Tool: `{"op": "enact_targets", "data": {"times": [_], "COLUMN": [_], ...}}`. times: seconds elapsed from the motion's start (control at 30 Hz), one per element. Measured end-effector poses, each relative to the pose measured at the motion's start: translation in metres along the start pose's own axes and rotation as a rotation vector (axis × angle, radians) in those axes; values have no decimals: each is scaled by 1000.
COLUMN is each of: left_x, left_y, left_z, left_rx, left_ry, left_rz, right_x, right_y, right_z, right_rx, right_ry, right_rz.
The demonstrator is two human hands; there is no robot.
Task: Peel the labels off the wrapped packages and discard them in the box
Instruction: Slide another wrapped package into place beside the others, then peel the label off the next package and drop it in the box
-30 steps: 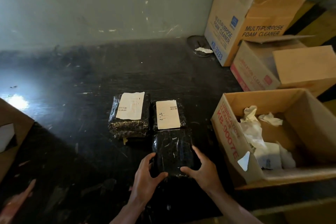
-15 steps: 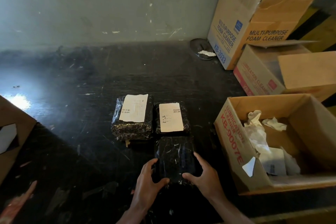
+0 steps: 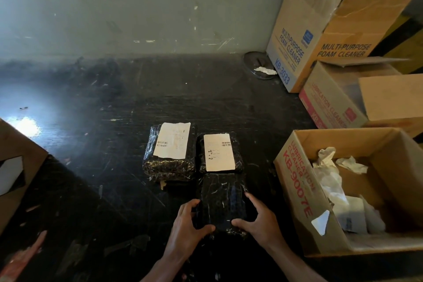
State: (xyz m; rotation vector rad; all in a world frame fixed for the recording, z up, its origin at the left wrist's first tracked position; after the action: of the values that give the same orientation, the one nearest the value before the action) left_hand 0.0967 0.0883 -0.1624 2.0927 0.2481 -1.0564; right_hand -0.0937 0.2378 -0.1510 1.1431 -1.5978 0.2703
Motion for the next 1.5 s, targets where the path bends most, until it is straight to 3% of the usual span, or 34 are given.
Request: {"op": "enact_targets", "data": {"times": [0.17, 0.4, 0.7, 1.1, 1.5], "left_x": [-1, -37, -98, -90, -73], "left_y": [2, 19, 13, -8, -6], "left_z": [3, 21, 75, 127, 142], "left_rx": [-16, -161, -148, -122, -157], "left_ry": [-2, -35, -77, -39, -1], "left_rz": [42, 53, 39, 164, 88], "right_x": [1, 26, 79, 123, 129], "right_y": [3, 14, 17, 15, 3], "right_z": [6, 23, 74, 181, 228], "right_rx": [-2, -94, -145, -142, -85], "right_ry": [4, 48, 102, 225, 230], "right_rz": [-59, -76, -215, -372, -467]}}
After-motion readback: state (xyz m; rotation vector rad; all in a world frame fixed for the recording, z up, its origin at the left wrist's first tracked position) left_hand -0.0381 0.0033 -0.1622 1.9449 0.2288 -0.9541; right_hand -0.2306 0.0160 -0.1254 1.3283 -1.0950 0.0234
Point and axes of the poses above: each hand's wrist, its own z-axis towards the middle knuckle, its own y-axis out of the back of the hand, x = y × z, the point moved 7 cm from there along z, towards the middle knuckle, and after that the axes turned 7 degrees about z, right-handed, at the moved point
